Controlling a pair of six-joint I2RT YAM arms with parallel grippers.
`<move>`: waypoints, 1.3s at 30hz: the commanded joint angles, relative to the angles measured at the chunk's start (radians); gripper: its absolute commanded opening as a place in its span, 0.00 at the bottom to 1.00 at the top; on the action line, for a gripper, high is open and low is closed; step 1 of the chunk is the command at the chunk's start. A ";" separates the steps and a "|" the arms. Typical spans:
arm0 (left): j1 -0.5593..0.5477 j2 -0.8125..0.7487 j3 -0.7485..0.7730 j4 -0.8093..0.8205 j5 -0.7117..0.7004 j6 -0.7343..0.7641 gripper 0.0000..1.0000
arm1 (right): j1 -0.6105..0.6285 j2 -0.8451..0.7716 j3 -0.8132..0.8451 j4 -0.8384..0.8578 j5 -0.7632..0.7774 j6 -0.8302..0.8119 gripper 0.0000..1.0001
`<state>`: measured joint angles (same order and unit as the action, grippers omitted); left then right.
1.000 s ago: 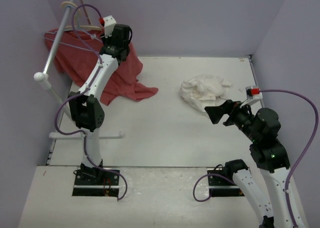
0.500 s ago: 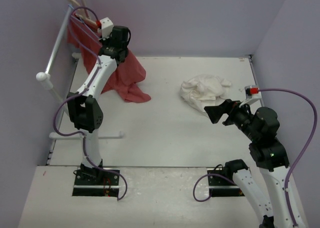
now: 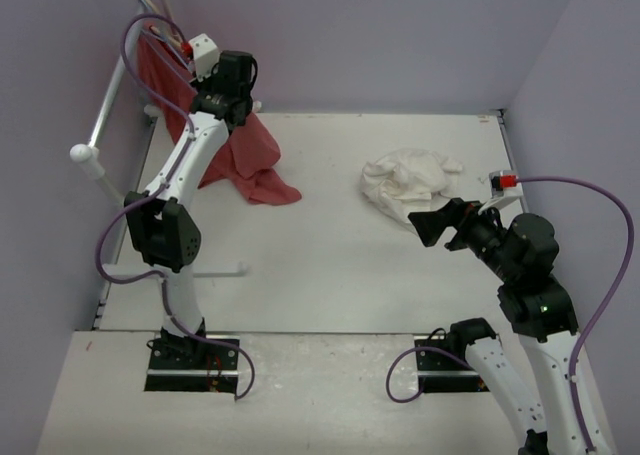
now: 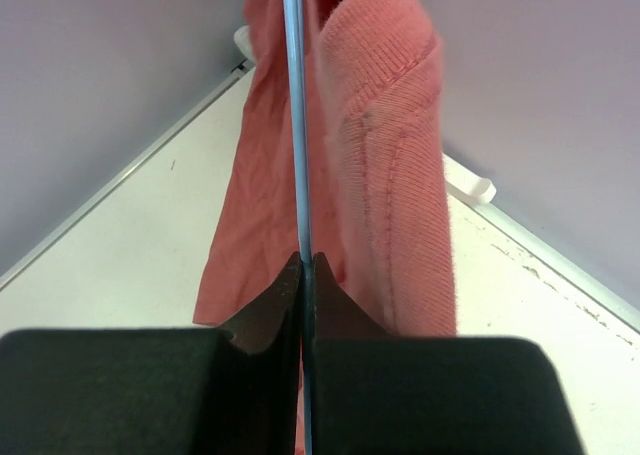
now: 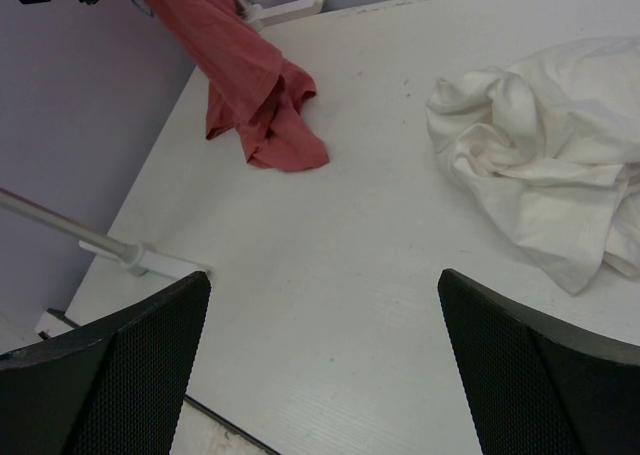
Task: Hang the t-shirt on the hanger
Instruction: Pick up the hanger from the clothesline.
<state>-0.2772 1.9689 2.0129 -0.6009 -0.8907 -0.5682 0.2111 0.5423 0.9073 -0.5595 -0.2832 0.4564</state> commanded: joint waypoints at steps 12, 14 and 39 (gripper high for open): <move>-0.013 -0.078 -0.002 -0.076 -0.113 -0.119 0.00 | 0.002 0.002 -0.018 0.044 -0.033 0.008 0.99; -0.024 -0.082 -0.003 -0.097 -0.146 -0.144 0.00 | 0.002 0.001 -0.016 0.044 -0.031 0.008 0.99; -0.103 -0.181 -0.060 -0.231 -0.338 -0.415 0.00 | 0.016 0.015 -0.016 0.044 -0.033 0.007 0.99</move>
<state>-0.3639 1.8417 1.9484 -0.8630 -1.1455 -0.9595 0.2219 0.5431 0.8932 -0.5526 -0.2874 0.4564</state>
